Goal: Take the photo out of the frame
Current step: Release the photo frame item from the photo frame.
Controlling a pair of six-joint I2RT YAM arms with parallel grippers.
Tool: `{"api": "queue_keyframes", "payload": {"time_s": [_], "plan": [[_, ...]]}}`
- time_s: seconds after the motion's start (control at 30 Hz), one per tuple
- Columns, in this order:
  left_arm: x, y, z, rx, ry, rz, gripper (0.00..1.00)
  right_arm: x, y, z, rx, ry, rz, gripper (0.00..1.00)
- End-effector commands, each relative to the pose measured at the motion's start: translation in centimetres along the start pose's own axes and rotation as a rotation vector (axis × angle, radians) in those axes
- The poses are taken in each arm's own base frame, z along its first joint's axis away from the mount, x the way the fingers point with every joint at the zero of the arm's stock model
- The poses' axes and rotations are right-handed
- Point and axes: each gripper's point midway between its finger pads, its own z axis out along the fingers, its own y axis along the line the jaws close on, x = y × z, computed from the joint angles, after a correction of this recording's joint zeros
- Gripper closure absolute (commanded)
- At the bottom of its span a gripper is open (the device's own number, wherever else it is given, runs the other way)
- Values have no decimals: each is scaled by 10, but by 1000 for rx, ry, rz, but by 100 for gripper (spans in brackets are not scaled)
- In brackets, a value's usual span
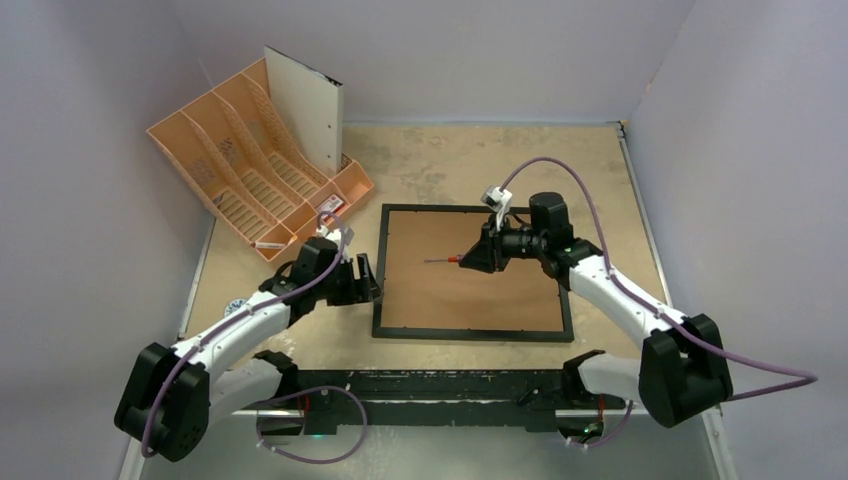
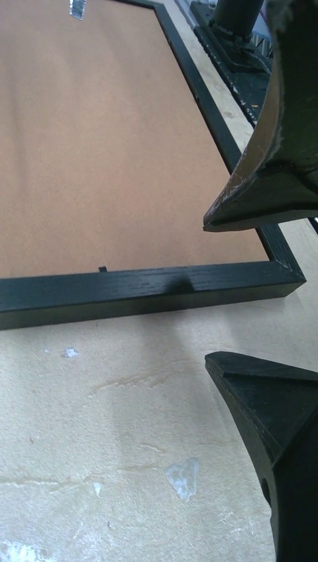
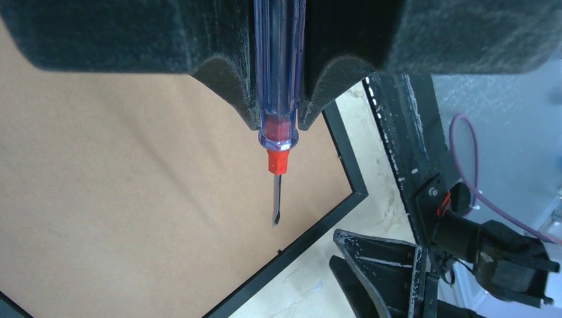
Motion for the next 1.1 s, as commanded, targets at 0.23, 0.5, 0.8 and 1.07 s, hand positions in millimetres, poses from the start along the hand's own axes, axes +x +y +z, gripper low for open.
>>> {"api": "queue_keyframes", "payload": {"time_s": [0.23,0.5,0.8,1.07], "plan": [[18,20,15,-40,61,39,39,-3,6,38,-12,-48,-170,100],[38,35,22,-65,105,56,43,4,-5,63,6,8,-101,100],[48,39,24,-49,120,75,47,13,7,77,-66,-2,62,100],[57,45,29,-60,150,66,56,25,10,92,-83,57,94,100]]}}
